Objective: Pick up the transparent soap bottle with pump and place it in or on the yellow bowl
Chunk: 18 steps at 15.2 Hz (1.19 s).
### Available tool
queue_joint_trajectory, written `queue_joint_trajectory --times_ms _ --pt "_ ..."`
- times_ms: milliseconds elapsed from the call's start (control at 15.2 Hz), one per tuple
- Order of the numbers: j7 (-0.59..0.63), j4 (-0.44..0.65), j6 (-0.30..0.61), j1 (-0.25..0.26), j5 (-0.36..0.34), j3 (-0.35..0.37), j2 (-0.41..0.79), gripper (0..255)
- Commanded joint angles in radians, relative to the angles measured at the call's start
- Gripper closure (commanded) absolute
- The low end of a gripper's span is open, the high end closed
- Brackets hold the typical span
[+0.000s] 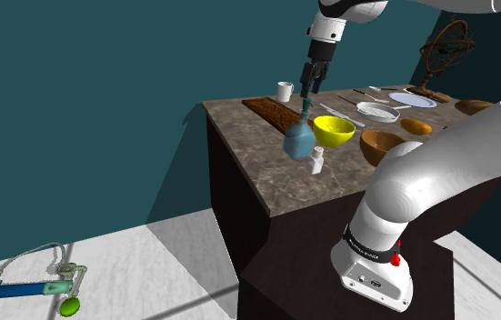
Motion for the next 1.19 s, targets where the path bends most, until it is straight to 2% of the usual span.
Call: queue_joint_trajectory --times_ms 0,330,858,924,1122 --pt "-0.003 -0.022 0.029 0.000 -0.003 -0.006 0.006 0" --pt "-0.002 -0.082 0.091 -0.002 -0.008 -0.013 0.008 0" --pt "-0.002 -0.082 0.090 -0.002 -0.008 -0.013 0.008 0" --pt "-0.002 -0.082 0.090 -0.002 -0.008 -0.013 0.008 255" --pt "-0.002 -0.082 0.090 -0.002 -0.008 -0.013 0.008 255"
